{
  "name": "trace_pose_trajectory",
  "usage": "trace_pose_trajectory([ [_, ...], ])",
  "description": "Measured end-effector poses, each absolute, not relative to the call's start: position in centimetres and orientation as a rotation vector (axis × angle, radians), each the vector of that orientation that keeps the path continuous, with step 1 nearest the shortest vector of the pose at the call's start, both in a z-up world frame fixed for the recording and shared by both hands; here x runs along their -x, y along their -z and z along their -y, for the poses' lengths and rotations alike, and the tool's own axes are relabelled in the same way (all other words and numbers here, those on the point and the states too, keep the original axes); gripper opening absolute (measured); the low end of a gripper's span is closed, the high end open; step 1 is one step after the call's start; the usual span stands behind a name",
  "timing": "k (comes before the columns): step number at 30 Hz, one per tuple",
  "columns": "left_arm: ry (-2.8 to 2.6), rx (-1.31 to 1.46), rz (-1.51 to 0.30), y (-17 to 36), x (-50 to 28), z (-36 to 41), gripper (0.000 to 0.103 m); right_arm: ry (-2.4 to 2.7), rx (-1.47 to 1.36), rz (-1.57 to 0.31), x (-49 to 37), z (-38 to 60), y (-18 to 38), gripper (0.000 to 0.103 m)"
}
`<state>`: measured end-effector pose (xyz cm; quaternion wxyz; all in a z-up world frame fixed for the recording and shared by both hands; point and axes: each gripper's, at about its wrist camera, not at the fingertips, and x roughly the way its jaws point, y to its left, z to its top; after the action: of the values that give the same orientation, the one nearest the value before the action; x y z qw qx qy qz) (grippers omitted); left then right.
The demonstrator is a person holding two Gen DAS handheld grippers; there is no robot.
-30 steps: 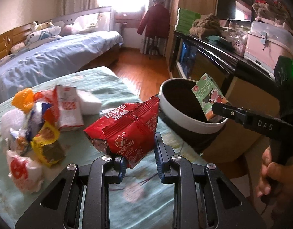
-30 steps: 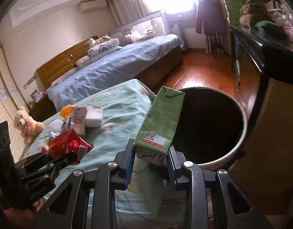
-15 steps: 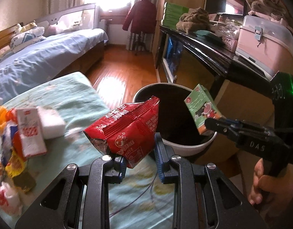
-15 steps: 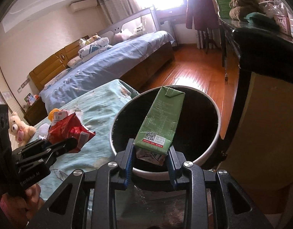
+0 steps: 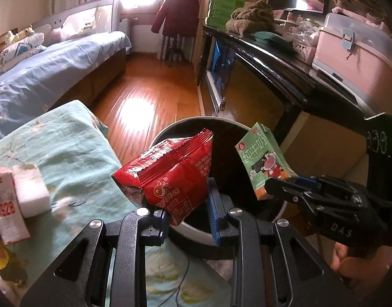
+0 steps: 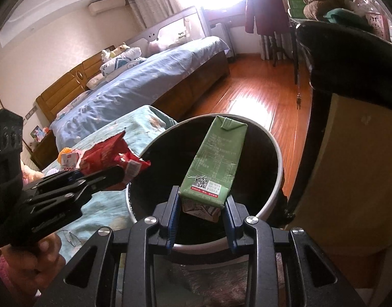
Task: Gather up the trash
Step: 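Carry the red bag and green carton over the trash bin with both tools, then open both tools to drop the bag and carton into the bin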
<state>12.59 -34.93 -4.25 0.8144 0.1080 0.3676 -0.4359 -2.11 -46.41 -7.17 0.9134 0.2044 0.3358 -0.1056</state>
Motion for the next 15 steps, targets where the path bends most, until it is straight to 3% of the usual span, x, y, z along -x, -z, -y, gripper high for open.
trace_pose_trajectory([
  [6,0.93,-0.24,-0.808,4.9,-13.1,36.0,0.024,0.216,-0.425,-0.693,2.0,46.8,7.3,0.031],
  [8,0.926,-0.247,-0.813,5.0,-13.1,36.2,0.027,0.219,-0.43,-0.694,2.0,47.0,7.4,0.032],
  [10,0.933,-0.247,-0.814,5.0,-13.1,36.1,0.036,0.22,-0.443,-0.695,2.1,47.3,7.5,0.034],
  [15,0.915,-0.256,-0.804,5.1,-12.6,35.5,0.044,0.229,-0.47,-0.684,2.4,47.7,7.4,0.035],
])
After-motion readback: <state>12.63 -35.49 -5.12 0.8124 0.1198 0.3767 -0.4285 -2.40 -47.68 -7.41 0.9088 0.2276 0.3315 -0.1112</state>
